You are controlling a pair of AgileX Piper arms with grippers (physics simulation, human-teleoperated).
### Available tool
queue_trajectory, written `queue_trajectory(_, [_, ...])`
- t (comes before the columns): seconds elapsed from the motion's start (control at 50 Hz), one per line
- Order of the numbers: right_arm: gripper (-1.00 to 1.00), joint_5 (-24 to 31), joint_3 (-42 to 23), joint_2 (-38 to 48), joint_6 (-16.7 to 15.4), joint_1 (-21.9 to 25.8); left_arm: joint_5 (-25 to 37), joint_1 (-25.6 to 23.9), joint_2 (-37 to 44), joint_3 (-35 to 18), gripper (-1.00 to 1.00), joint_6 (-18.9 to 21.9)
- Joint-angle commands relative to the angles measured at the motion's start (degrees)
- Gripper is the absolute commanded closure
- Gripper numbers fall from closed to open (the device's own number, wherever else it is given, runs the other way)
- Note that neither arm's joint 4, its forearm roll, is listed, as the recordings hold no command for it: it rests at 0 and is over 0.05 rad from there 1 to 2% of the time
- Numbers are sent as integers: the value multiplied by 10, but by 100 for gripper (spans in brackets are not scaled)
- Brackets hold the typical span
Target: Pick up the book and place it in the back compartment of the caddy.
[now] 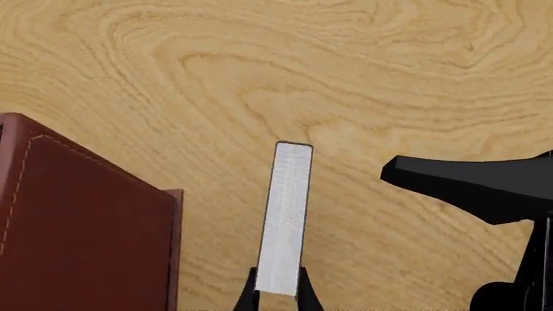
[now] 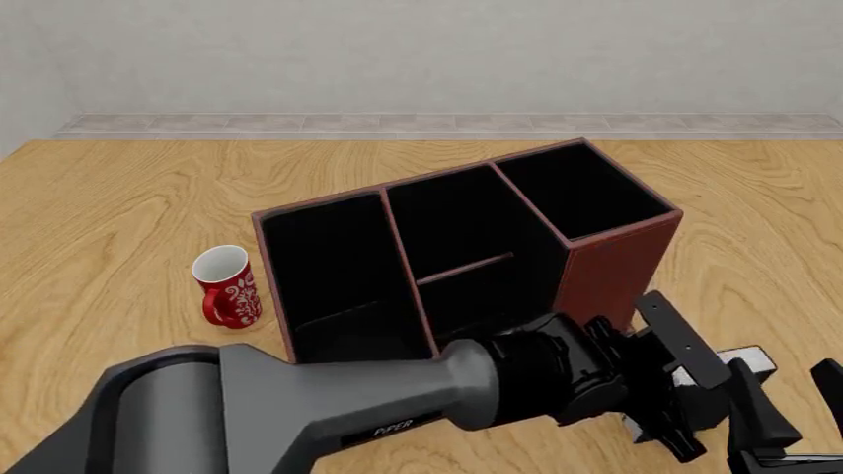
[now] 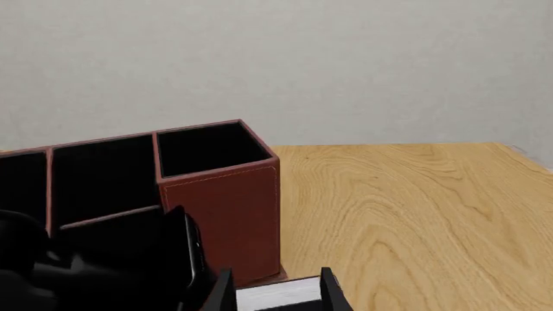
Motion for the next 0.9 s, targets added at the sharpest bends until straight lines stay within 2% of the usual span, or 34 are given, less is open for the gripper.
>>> queue_trajectory(0.02, [-100, 0, 0, 0, 0, 0, -8, 5, -17, 11, 100, 9])
queue_trajectory(0.3, [-100, 0, 1, -1, 0, 0, -50, 13, -56, 60, 100, 17])
queue_trajectory(0.9, [-100, 3, 0, -3, 0, 0, -62, 17, -119, 115, 100, 35])
